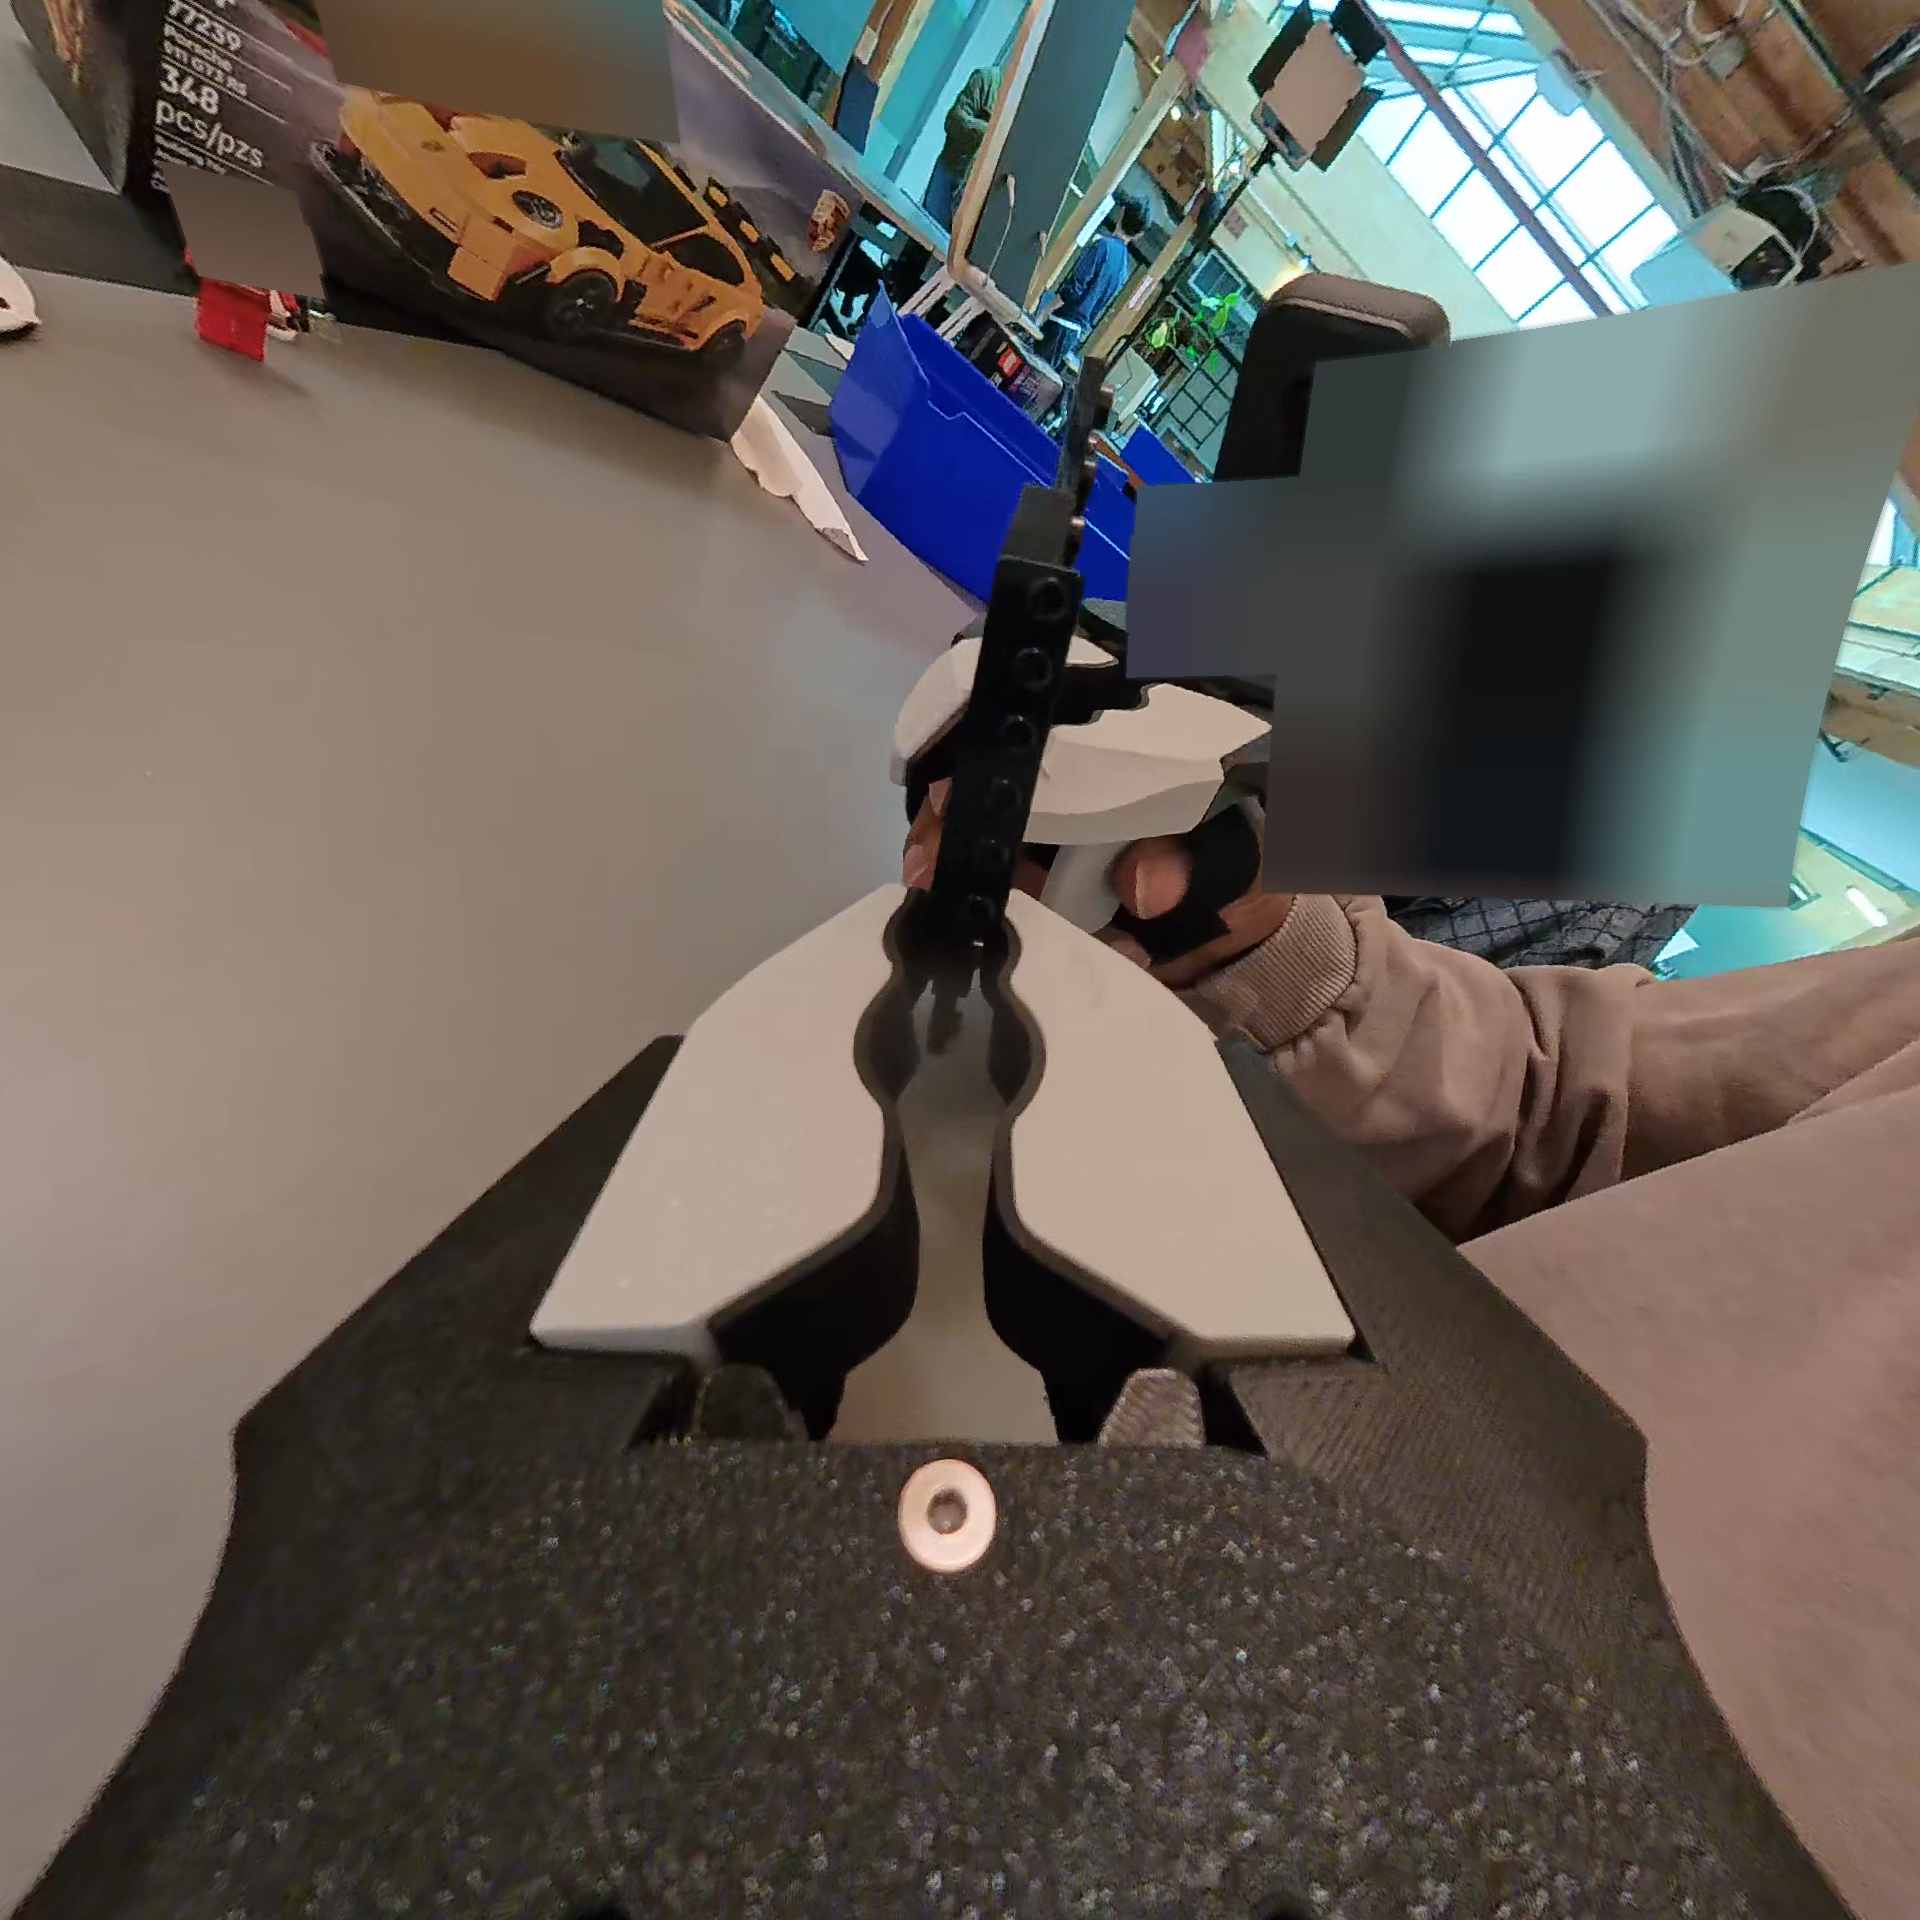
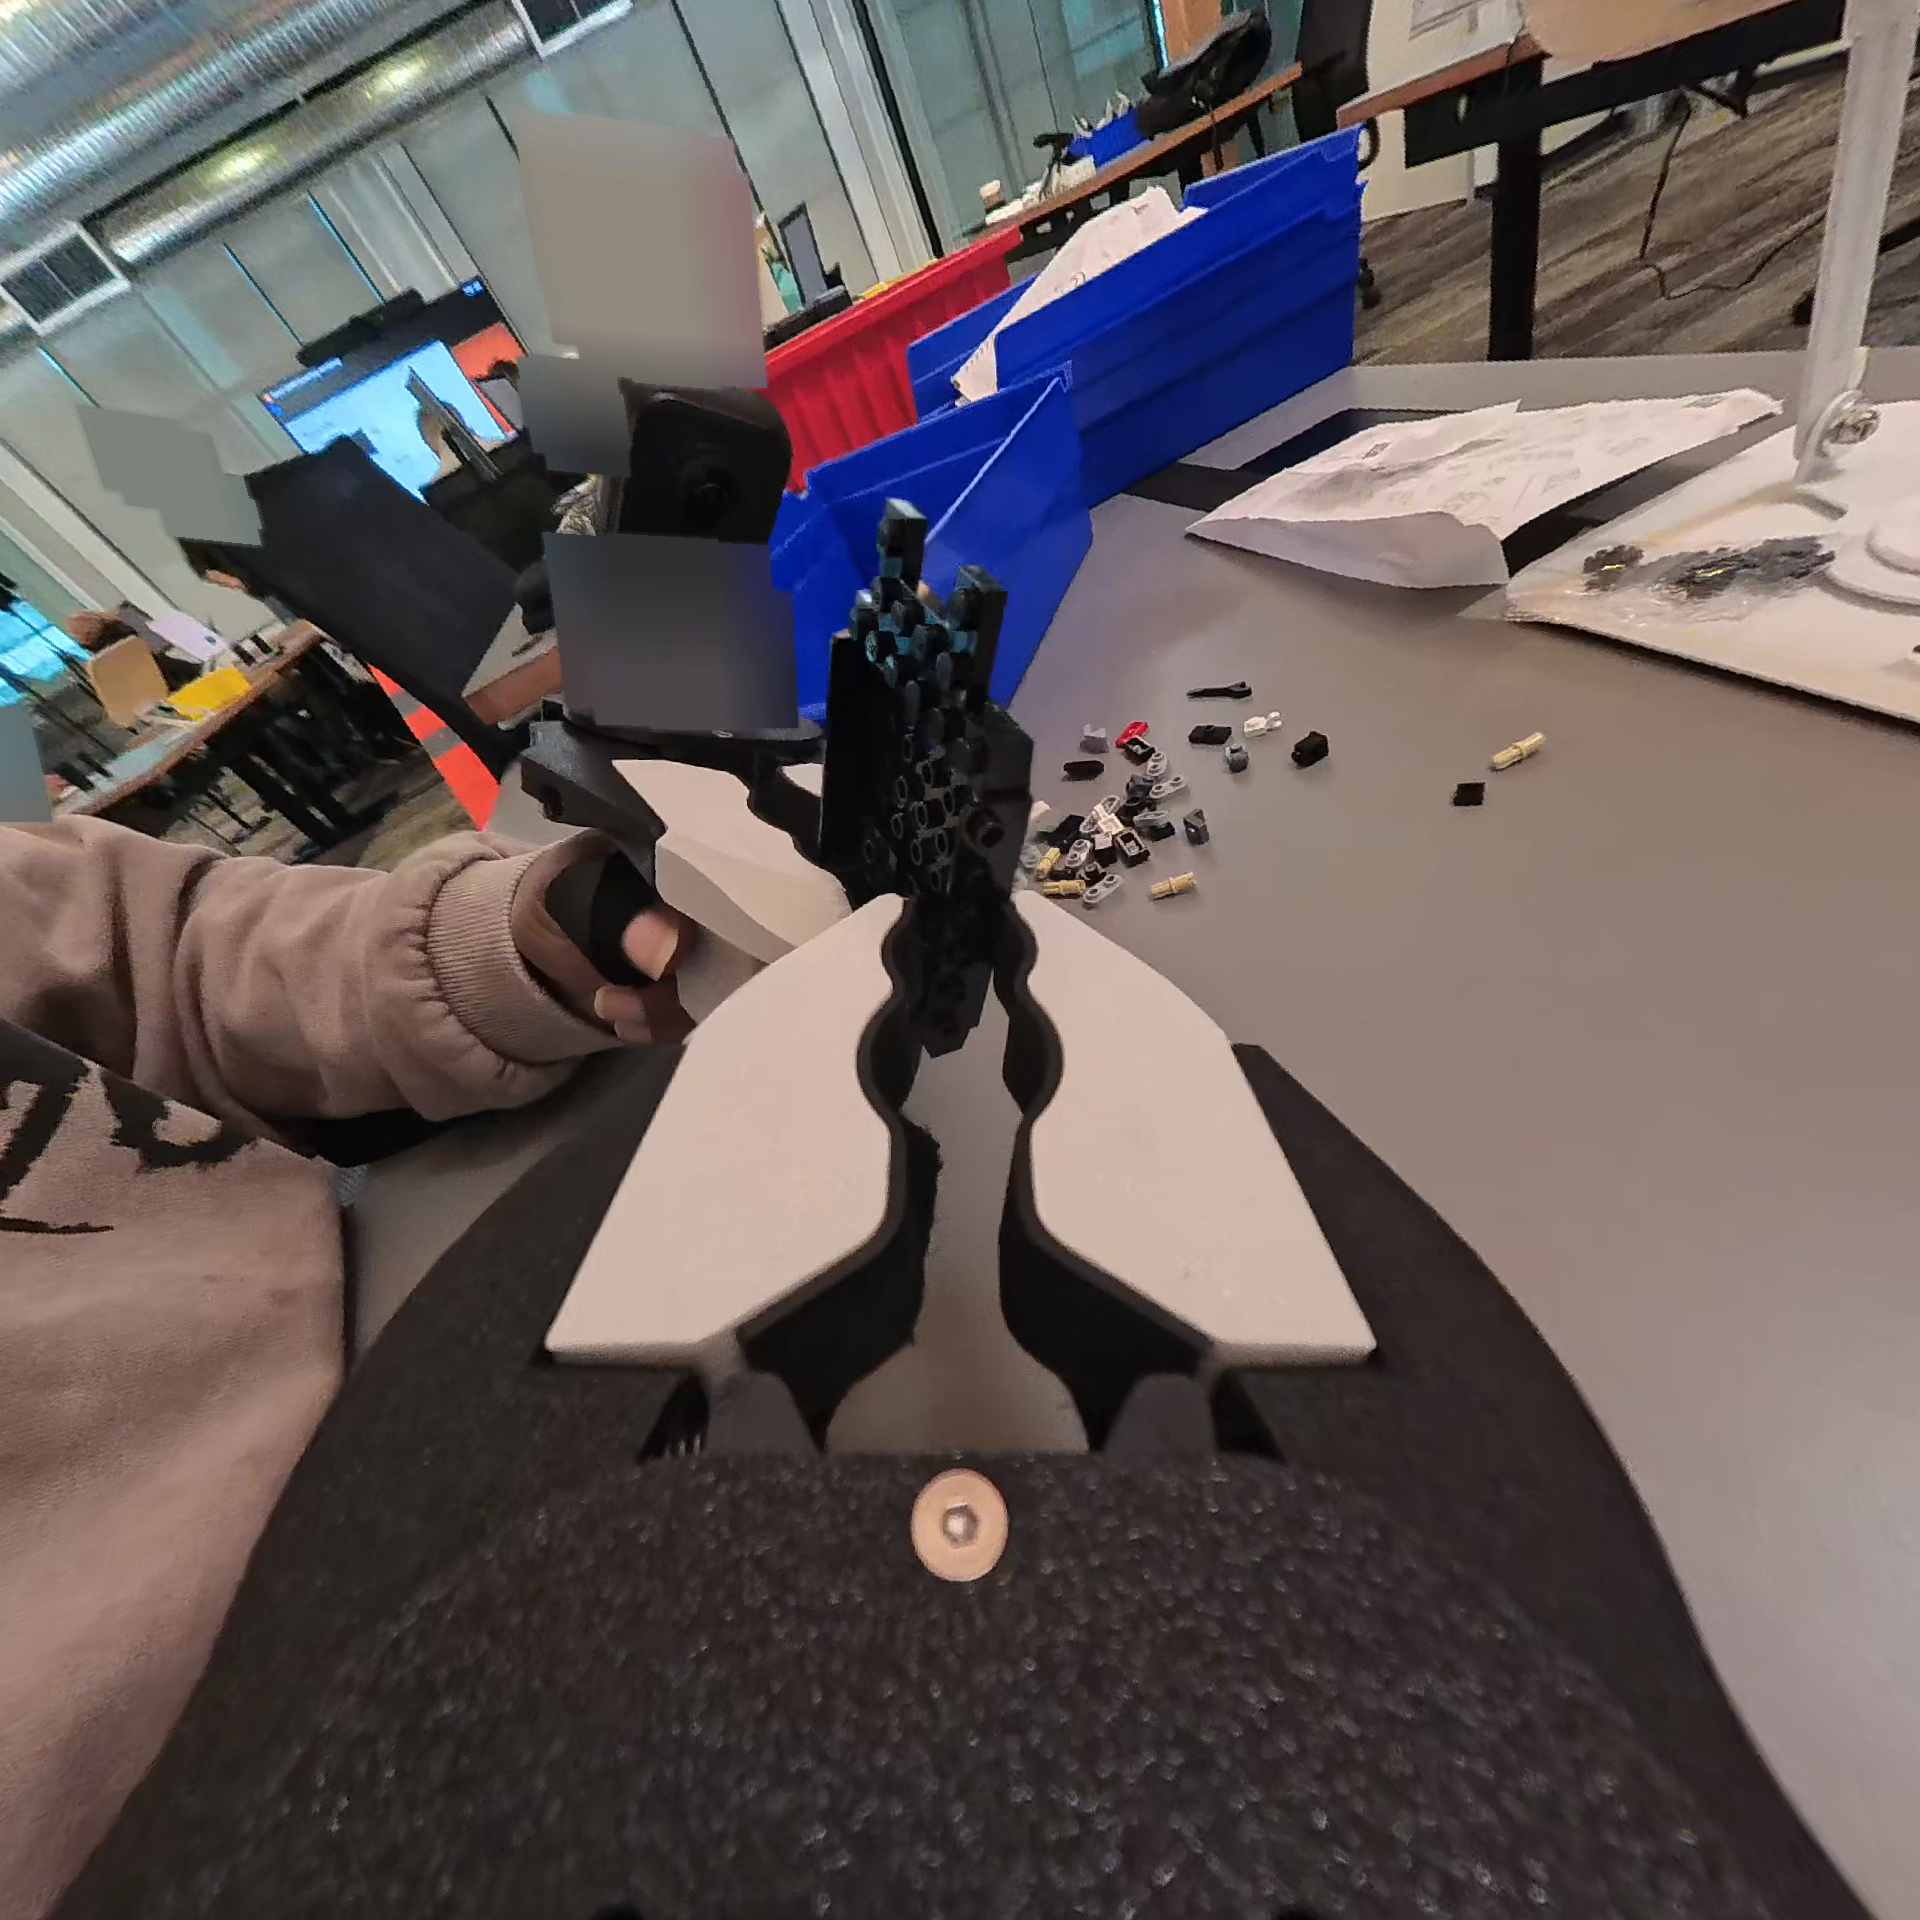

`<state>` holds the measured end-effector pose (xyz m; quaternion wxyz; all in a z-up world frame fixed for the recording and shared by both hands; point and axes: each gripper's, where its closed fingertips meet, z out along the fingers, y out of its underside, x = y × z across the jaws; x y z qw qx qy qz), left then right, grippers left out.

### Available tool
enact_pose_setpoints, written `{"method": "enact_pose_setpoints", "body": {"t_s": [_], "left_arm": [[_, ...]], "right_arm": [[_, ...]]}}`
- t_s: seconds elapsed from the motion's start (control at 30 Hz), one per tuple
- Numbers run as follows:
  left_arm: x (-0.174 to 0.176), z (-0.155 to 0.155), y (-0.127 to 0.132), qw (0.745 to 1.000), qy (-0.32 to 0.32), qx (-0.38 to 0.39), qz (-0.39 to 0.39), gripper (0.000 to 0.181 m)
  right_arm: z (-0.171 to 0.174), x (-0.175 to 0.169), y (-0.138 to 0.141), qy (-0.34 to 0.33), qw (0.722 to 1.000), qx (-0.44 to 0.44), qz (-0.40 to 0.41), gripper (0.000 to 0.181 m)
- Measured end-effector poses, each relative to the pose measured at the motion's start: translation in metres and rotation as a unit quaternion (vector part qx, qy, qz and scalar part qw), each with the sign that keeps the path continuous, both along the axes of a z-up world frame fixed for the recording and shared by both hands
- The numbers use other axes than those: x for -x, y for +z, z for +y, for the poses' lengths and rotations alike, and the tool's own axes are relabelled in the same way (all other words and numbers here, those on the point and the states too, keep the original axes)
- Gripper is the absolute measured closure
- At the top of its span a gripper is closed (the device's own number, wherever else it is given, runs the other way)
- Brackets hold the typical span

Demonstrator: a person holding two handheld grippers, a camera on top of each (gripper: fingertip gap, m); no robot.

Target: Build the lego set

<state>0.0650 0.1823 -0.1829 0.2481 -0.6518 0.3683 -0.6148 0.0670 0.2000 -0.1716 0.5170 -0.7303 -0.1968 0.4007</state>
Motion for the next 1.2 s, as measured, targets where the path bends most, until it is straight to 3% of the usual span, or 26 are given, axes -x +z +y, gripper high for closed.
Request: {"method": "enact_pose_setpoints", "body": {"t_s": [0.1, 0.2, 0.4, 0.47, 0.53, 0.7, 0.8, 0.9, 1.07, 1.13, 1.2], "left_arm": [[-0.001, -0.002, 0.007, 0.999, -0.016, 0.025, -0.015, 0.171], [0.003, -0.006, 0.003, 0.997, -0.058, 0.053, -0.004, 0.172], [0.005, -0.005, -0.001, 0.992, -0.088, 0.087, 0.003, 0.172], [0.002, -0.007, 0.0, 0.992, -0.088, 0.086, 0.0, 0.172], [0.001, -0.01, 0.001, 0.993, -0.087, 0.083, -0.004, 0.172], [0.005, -0.011, 0.002, 0.997, -0.069, 0.022, -0.006, 0.17], [0.007, -0.009, 0.004, 0.998, -0.067, 0.015, -0.009, 0.148], [0.006, -0.012, 0.004, 0.997, -0.078, -0.003, -0.002, 0.143], [0.001, -0.031, -0.005, 0.992, -0.114, -0.05, 0.032, 0.169], [0.002, -0.027, -0.005, 0.994, -0.09, -0.06, 0.03, 0.169], [0.006, -0.021, 0.002, 0.997, -0.07, -0.027, 0.002, 0.169]], "right_arm": [[-0.001, -0.001, 0.008, 0.01, 0.999, -0.005, 0.031, 0.167], [-0.004, -0.011, 0.022, 0.049, 0.997, 0.005, 0.054, 0.15], [-0.008, -0.022, 0.008, 0.152, 0.98, 0.062, -0.109, 0.139], [-0.006, -0.014, 0.002, 0.177, 0.972, 0.087, -0.124, 0.145], [-0.006, -0.006, 0.008, 0.198, 0.971, 0.09, -0.095, 0.166], [-0.015, -0.004, 0.006, 0.262, 0.953, 0.108, -0.107, 0.17], [-0.022, -0.014, 0.004, 0.307, 0.931, 0.133, -0.144, 0.17], [-0.032, -0.019, -0.005, 0.35, 0.9, 0.163, -0.201, 0.17], [-0.043, -0.008, -0.014, 0.405, 0.854, 0.173, -0.276, 0.17], [-0.039, -0.006, -0.012, 0.402, 0.857, 0.161, -0.279, 0.17], [-0.03, 0.0, -0.003, 0.378, 0.885, 0.13, -0.237, 0.169]]}}
